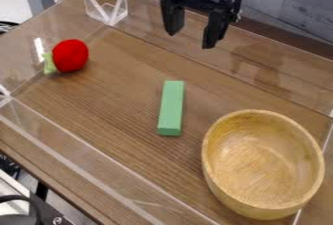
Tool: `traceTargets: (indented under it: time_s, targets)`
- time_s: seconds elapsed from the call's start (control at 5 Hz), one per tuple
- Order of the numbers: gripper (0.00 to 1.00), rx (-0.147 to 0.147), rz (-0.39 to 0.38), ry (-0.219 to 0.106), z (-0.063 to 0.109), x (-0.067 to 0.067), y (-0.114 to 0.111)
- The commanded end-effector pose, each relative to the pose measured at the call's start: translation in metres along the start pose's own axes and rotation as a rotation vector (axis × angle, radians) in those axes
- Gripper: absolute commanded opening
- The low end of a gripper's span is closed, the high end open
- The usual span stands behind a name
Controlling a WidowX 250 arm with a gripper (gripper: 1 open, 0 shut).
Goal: Put the green stick in the brown bowl
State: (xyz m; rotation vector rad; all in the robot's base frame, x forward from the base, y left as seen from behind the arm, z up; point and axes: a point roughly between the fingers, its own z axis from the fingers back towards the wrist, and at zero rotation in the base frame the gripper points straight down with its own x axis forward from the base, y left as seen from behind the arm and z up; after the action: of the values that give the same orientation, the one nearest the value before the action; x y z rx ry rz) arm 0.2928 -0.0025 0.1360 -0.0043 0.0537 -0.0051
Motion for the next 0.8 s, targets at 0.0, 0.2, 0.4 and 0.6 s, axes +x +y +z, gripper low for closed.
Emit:
traceTargets:
  time_s: [0.0,0.2,0.4,0.6]
  targets:
    - [1.0,-0.007,0.042,0.026,-0.013,-0.004,0.003]
    - [1.0,-0.024,0.117,0.038,-0.035,-0.015,0.009]
    - [1.0,-0.044,0.188,0.024,-0.046,-0.019,0.014]
    - [1.0,-0.058,0.238,0.014,-0.055,-0.021,0.017]
